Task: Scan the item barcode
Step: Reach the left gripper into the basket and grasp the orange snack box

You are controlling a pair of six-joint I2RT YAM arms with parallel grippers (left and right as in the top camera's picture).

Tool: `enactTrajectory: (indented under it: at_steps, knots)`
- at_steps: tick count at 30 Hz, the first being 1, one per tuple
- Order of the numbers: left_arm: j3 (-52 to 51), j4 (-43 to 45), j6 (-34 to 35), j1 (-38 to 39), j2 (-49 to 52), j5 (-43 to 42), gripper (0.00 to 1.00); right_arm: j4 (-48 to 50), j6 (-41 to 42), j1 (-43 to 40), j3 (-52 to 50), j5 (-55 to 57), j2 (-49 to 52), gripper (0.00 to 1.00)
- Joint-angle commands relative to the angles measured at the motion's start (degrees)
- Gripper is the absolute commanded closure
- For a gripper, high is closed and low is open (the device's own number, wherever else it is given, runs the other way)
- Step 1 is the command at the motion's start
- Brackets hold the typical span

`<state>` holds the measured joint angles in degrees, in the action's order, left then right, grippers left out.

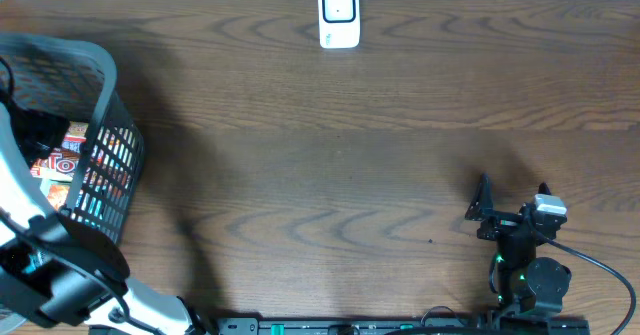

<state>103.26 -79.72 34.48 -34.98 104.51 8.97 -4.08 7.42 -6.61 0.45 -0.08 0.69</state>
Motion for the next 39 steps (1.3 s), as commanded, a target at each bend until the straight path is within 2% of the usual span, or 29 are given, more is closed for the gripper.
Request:
enactTrajectory:
  at_steps: [1, 4, 7, 14, 29, 33, 39]
  knots:
    - [-2.2, -0.1, 0.3, -0.2, 2.1, 0.6, 0.08, -0.2, 0.5, 0.3, -0.1, -0.1, -0.3, 0.01]
    - [-4.8, 1.6, 0.3, -0.2, 3.1, 0.6, 0.1, -0.2, 0.5, 0.3, -0.1, -0.1, -0.3, 0.01]
    - [-9.5, 5.1, 0.3, -0.2, 3.1, 0.6, 0.18, -0.2, 0.5, 0.3, -0.1, -0.1, -0.3, 0.01]
    - [-19.0, 14.5, 0.3, -0.2, 3.1, 0.6, 0.18, -0.2, 0.5, 0.3, -0.1, -0.1, -0.3, 0.01]
    - [-20.6, 20.5, -0.4, -0.2, 3.4, 1.2, 0.19, -0.2, 0.5, 0.3, -0.1, -0.1, -0.3, 0.01]
    - [-20.6, 20.5, -1.1, -0.2, 4.9, 3.3, 0.36, -0.2, 0.5, 0.3, -0.1, -0.1, -0.3, 0.01]
    - [-20.7, 20.3, -2.7, -0.2, 7.9, 4.4, 0.37, -0.2, 0.5, 0.3, -0.1, -0.1, -0.3, 0.01]
